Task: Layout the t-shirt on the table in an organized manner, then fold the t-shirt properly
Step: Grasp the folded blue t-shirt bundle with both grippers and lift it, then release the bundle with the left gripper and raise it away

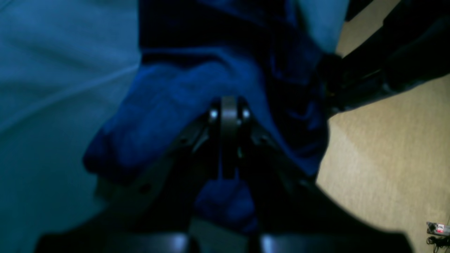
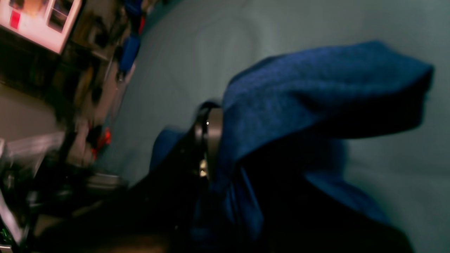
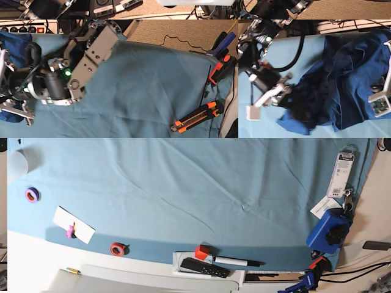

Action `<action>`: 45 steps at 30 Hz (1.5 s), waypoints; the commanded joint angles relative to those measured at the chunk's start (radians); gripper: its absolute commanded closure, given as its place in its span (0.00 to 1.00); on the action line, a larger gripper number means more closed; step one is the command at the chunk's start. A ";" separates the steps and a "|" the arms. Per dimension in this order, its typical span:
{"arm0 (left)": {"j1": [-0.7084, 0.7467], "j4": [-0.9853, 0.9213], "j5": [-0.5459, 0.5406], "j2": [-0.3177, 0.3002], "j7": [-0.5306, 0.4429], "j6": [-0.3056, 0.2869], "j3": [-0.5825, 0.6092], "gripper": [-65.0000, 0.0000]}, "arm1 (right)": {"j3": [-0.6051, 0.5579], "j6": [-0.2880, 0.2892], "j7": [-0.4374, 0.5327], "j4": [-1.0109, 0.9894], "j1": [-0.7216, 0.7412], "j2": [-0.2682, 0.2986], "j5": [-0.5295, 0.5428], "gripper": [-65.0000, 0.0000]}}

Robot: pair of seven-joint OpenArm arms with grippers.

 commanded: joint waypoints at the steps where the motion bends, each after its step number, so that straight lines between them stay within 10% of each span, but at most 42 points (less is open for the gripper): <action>1: -0.013 0.018 -0.014 -0.005 -0.018 -0.003 -0.005 0.98 | -0.018 0.005 0.017 0.062 -0.009 0.009 0.040 1.00; 18: -0.012 0.018 -0.030 -0.164 -0.025 0.061 -0.005 0.98 | -0.391 0.005 0.017 0.336 -0.055 -0.195 -0.109 1.00; 22: -0.013 0.018 -0.029 -0.164 -0.026 0.060 -0.005 0.98 | -0.441 0.005 0.017 0.336 -0.055 -0.198 -0.217 1.00; 27: -0.013 0.018 -0.028 -0.172 -0.028 0.060 -0.005 0.98 | -0.456 0.005 0.017 0.336 -0.055 -0.198 -0.274 0.66; 45: -0.025 0.018 0.023 -0.172 -0.027 0.057 -0.005 0.98 | -0.461 0.005 0.017 0.407 -0.055 -0.198 -0.128 0.65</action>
